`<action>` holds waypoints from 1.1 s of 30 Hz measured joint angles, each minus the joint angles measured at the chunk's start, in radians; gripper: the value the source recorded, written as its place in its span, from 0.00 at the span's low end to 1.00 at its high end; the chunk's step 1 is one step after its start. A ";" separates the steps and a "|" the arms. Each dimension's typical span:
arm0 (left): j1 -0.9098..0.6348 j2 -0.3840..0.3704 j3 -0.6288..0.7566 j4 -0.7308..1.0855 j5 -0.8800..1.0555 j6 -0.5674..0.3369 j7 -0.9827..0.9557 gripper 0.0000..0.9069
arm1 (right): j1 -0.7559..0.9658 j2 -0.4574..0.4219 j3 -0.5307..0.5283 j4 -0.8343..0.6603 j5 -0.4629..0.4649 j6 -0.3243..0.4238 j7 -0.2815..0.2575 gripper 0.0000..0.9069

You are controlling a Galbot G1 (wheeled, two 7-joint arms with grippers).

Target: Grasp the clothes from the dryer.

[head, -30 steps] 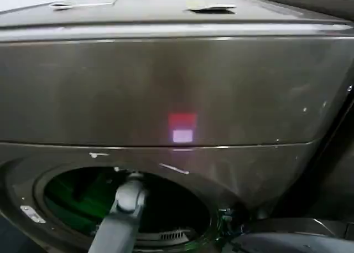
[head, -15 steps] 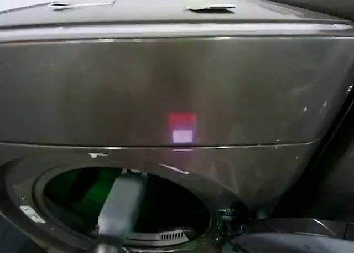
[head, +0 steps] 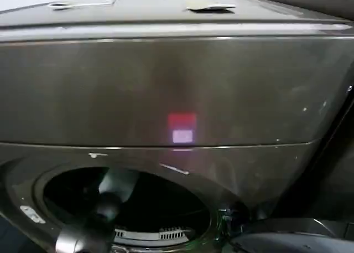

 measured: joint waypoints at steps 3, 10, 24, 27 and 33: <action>-0.033 0.002 0.013 0.033 0.067 0.010 0.029 1.00 | 0.000 0.003 0.000 0.001 0.000 0.001 -0.001 1.00; -0.081 -0.001 0.048 0.084 0.176 0.020 0.087 1.00 | 0.000 0.006 0.000 0.006 0.000 0.003 -0.002 1.00; -0.085 -0.005 0.140 0.123 0.232 0.030 0.113 0.03 | 0.007 0.010 -0.005 0.010 -0.001 0.005 -0.002 1.00; -0.086 -0.006 0.149 0.128 0.235 0.028 0.117 0.00 | 0.006 0.010 -0.002 0.007 -0.001 0.006 -0.002 1.00; -0.081 -0.005 0.152 0.134 0.227 0.016 0.122 0.00 | 0.008 0.011 -0.003 0.006 -0.002 0.007 -0.002 1.00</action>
